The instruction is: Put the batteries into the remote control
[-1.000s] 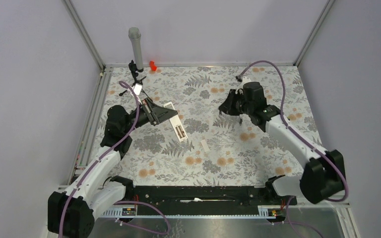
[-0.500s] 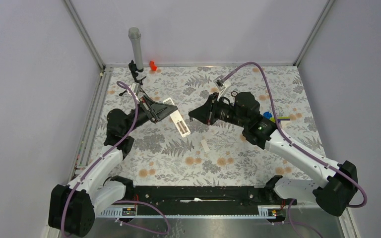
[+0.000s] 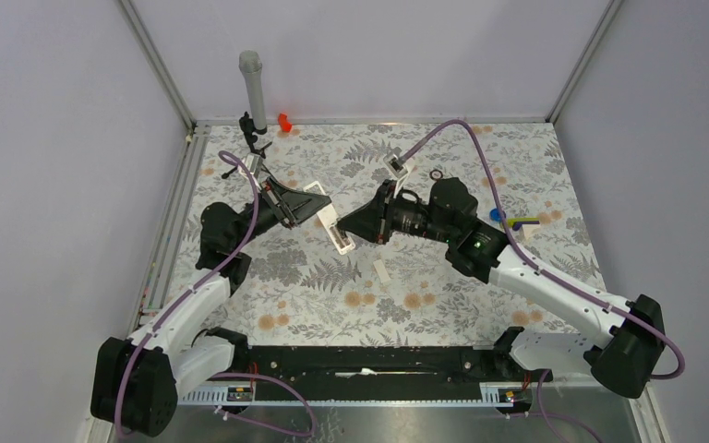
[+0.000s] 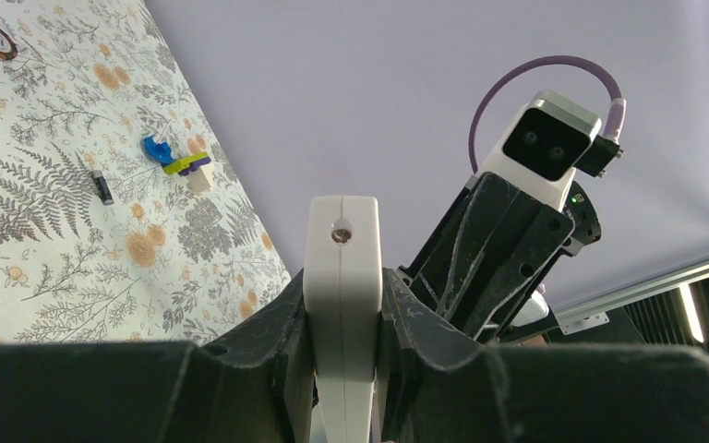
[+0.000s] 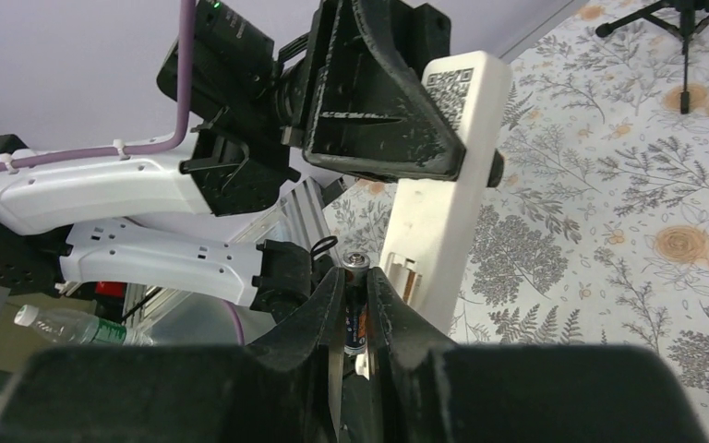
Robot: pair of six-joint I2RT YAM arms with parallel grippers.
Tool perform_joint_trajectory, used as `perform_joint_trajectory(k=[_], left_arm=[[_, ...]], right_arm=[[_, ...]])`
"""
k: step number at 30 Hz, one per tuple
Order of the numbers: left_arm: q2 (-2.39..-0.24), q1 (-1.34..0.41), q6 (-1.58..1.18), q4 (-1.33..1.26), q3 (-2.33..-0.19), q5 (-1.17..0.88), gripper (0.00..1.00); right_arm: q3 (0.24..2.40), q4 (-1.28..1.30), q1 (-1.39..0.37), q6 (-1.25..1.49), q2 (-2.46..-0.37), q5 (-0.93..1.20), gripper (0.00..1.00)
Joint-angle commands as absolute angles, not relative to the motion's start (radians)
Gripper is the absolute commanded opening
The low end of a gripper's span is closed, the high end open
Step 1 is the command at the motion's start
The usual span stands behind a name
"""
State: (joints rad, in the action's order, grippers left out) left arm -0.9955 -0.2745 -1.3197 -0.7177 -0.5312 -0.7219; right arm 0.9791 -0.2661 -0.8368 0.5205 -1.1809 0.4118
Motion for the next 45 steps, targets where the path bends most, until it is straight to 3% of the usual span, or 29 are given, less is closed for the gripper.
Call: perform_joint_trajectory(k=[1,19,45], left_arm=[[-1.0,-0.278,-1.345,-0.83,-0.532,-0.714,0.0],[-0.995,-0.284,-1.399,-0.867,-0.526,-0.72,0.0],[-0.967,-0.284,-1.469,-0.848,-0.568,-0.724,0.0]], right_arm=[[1.022,-0.299,-0.869,0.48,-1.183,0.386,0.08],[1.041,-0.217,-0.956,0.356,-1.207,0.168,0.13],[1.051,-0.164,-0.957,0.309,-1.213,0.223,0.29]])
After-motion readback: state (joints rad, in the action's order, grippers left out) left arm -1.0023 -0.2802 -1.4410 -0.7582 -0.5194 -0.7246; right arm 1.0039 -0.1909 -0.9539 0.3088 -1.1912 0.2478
